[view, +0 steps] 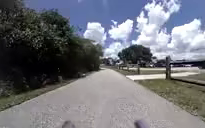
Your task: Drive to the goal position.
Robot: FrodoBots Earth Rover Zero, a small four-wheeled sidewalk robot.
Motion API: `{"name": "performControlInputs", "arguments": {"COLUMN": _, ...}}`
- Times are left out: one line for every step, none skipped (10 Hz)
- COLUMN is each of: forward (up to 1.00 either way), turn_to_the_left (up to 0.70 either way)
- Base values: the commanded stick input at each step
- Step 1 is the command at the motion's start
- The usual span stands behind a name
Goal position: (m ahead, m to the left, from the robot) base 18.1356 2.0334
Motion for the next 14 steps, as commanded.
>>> {"name": "performControlInputs", "arguments": {"forward": 0.50, "turn_to_the_left": 0.00}}
{"name": "performControlInputs", "arguments": {"forward": 0.50, "turn_to_the_left": 0.00}}
{"name": "performControlInputs", "arguments": {"forward": 0.50, "turn_to_the_left": 0.00}}
{"name": "performControlInputs", "arguments": {"forward": 0.50, "turn_to_the_left": 0.00}}
{"name": "performControlInputs", "arguments": {"forward": 0.50, "turn_to_the_left": 0.00}}
{"name": "performControlInputs", "arguments": {"forward": 0.50, "turn_to_the_left": 0.00}}
{"name": "performControlInputs", "arguments": {"forward": 0.50, "turn_to_the_left": 0.00}}
{"name": "performControlInputs", "arguments": {"forward": 0.50, "turn_to_the_left": 0.00}}
{"name": "performControlInputs", "arguments": {"forward": 0.50, "turn_to_the_left": 0.00}}
{"name": "performControlInputs", "arguments": {"forward": 0.50, "turn_to_the_left": 0.00}}
{"name": "performControlInputs", "arguments": {"forward": 0.50, "turn_to_the_left": 0.00}}
{"name": "performControlInputs", "arguments": {"forward": 0.50, "turn_to_the_left": 0.00}}
{"name": "performControlInputs", "arguments": {"forward": 0.50, "turn_to_the_left": 0.00}}
{"name": "performControlInputs", "arguments": {"forward": 0.50, "turn_to_the_left": 0.00}}
